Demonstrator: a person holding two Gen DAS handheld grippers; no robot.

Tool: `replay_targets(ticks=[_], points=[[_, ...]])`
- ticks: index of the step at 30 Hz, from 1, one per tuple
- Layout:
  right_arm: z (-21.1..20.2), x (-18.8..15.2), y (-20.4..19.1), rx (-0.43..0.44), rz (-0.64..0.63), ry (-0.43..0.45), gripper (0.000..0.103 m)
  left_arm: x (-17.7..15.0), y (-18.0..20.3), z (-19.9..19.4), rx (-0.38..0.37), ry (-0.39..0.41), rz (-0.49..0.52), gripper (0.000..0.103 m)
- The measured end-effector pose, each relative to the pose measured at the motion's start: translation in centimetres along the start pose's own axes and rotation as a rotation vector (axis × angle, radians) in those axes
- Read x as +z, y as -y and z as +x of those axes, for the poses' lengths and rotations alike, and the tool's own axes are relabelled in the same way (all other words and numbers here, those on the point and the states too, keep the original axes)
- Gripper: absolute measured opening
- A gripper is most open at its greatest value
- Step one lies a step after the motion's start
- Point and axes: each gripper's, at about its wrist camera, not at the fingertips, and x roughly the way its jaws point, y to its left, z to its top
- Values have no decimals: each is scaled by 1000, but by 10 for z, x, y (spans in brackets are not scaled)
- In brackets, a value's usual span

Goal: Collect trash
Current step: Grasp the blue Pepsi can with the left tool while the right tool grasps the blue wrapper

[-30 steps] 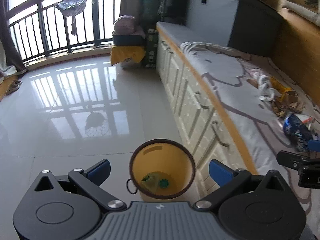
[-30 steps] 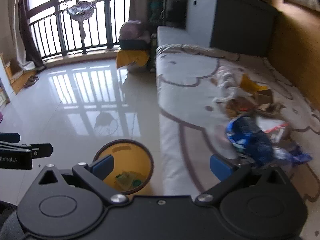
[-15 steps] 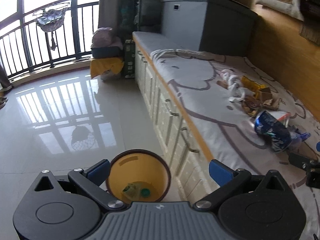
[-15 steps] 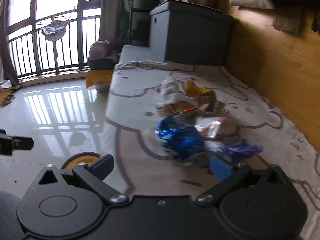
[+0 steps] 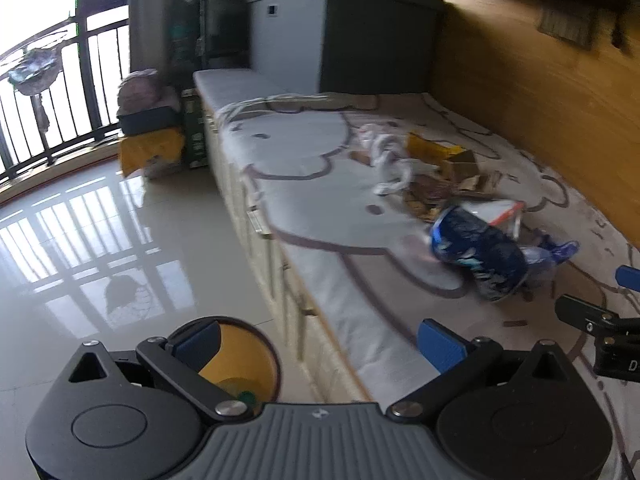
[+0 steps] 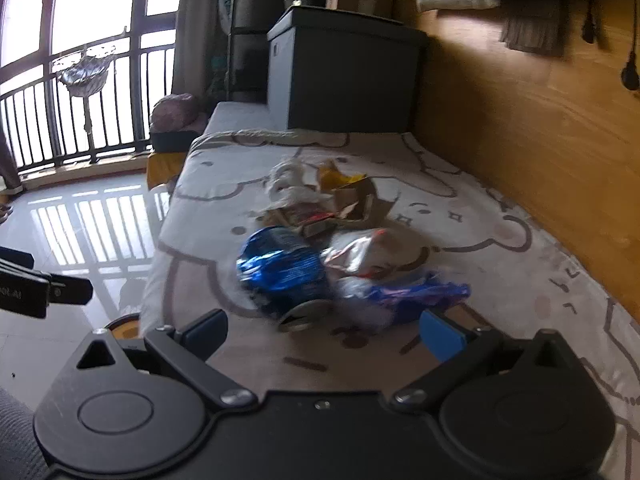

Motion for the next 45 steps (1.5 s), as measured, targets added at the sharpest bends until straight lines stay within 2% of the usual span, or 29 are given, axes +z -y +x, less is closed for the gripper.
replay_targets(ticks=[5, 12, 16, 20, 28, 30, 33, 35, 40, 45], points=[[6, 1, 24, -24, 58, 21, 103, 7, 24, 16, -34, 1, 28, 103], [24, 3, 56, -107, 138, 19, 103, 18, 54, 43, -92, 25, 42, 103], [36, 4, 73, -132, 198, 15, 103, 25, 66, 64, -117, 0, 15, 103], [49, 4, 84, -148, 248, 8, 103, 27, 75, 82, -174, -11, -24, 103], [79, -4, 106, -124, 458, -18, 103, 25, 78, 111, -337, -60, -200, 103], [84, -7, 111, -95, 531, -29, 103, 23, 73, 115, -387, -63, -263, 103], [94, -15, 119, -30, 674, -39, 103, 18, 64, 122, -504, -67, -392, 102], [98, -17, 121, 1, 750, -44, 102, 17, 60, 127, -552, -74, -469, 97], [110, -17, 116, 78, 836, -45, 76, 16, 59, 140, -651, -102, -596, 80], [118, -17, 110, 75, 854, -69, 54, 12, 53, 153, -648, -105, -707, 65]])
